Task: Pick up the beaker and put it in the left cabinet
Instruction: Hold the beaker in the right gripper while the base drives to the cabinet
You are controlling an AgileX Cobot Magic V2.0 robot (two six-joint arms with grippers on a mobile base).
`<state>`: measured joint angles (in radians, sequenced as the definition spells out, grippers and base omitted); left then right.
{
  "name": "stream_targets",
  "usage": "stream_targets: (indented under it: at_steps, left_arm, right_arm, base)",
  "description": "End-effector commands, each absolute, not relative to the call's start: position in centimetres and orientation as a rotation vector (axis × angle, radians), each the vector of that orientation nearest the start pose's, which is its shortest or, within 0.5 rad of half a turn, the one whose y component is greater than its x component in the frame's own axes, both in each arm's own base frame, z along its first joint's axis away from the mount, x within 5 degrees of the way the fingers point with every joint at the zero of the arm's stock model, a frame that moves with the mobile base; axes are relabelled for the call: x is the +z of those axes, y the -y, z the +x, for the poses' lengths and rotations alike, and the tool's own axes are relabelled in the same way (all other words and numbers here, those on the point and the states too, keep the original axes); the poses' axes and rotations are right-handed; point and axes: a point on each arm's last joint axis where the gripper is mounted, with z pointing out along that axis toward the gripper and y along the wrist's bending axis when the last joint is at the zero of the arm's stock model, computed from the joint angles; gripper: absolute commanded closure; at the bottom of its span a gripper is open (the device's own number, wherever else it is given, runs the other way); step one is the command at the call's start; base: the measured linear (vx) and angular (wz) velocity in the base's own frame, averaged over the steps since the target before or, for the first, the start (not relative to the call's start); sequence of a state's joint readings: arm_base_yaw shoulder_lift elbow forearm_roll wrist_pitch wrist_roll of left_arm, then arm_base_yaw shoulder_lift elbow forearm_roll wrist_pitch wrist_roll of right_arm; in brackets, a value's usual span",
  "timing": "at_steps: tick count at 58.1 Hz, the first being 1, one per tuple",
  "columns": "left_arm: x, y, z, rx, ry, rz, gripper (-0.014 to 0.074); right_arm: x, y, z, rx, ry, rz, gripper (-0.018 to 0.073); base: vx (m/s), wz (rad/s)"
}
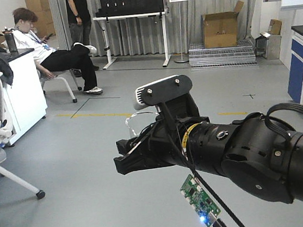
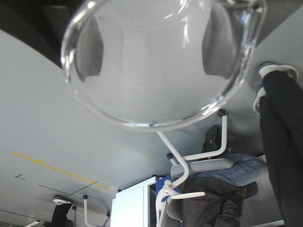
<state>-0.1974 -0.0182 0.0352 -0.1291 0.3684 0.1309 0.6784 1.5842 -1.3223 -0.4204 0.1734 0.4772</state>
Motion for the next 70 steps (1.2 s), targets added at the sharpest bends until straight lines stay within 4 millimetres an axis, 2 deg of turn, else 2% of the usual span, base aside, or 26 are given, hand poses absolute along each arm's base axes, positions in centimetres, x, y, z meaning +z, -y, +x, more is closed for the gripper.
stream_targets:
  at_steps: [1,70]
  left_arm:
    - [18.35,1.43,5.15,-0.186,-1.747,0.203,0.0603]
    - [18.35,1.43,5.15,-0.186,-1.747,0.203,0.0603]
  right_arm:
    - [38.85,-22.97,29.23,0.490,-1.696,-0.524,0.0550]
    - [38.85,-22.97,29.23,0.490,-1.696,-0.524,0.0550]
  base:
    - [0.48,0.00]
    - [0.58,-0.12]
